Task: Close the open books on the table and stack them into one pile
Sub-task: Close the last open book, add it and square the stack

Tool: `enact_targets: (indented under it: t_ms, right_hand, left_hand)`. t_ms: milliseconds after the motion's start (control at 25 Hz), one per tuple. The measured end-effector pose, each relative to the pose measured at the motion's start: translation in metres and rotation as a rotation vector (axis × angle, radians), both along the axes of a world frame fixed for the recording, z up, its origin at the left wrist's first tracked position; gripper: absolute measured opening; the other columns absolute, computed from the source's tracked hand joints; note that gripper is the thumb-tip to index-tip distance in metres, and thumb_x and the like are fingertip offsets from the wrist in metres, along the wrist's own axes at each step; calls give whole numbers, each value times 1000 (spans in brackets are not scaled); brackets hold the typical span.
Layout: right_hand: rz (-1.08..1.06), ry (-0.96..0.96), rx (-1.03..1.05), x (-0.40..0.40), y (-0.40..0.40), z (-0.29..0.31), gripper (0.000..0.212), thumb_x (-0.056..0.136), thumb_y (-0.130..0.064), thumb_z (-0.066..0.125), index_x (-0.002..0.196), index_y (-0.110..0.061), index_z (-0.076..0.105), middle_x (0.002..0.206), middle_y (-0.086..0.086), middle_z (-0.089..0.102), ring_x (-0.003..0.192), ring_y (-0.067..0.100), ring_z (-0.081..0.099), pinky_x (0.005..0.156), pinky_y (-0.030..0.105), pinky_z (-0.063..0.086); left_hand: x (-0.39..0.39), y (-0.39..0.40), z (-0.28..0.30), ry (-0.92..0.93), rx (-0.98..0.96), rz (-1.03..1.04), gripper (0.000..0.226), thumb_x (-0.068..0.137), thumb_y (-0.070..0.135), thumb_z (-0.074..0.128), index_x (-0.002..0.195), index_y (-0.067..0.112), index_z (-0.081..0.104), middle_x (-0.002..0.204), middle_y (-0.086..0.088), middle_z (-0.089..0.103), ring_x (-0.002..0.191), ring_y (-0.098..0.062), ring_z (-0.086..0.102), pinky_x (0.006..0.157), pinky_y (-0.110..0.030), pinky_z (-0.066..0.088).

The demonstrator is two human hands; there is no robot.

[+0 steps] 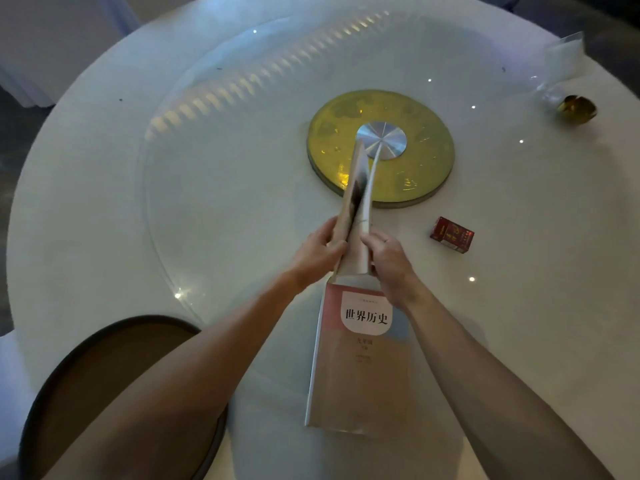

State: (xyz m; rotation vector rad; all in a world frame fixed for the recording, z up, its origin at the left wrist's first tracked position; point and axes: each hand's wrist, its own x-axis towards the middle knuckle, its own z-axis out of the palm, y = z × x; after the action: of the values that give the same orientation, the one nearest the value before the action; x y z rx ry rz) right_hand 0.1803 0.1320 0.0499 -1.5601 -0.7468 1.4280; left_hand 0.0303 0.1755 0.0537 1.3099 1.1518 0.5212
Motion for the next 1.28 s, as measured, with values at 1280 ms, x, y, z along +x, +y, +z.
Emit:
enact_targets:
  t_ms: [1280]
  right_hand:
    - [-182,-304,-176,29,-199,-23,24,101,-10,60,96,7,76,105,34,75,82,24,66,89,58,58]
  left_hand:
    - [-56,-161,-56,35,-329,345,32,77,22,86,99,11,65,91,-9,73,77,-19,73,54,-26,56]
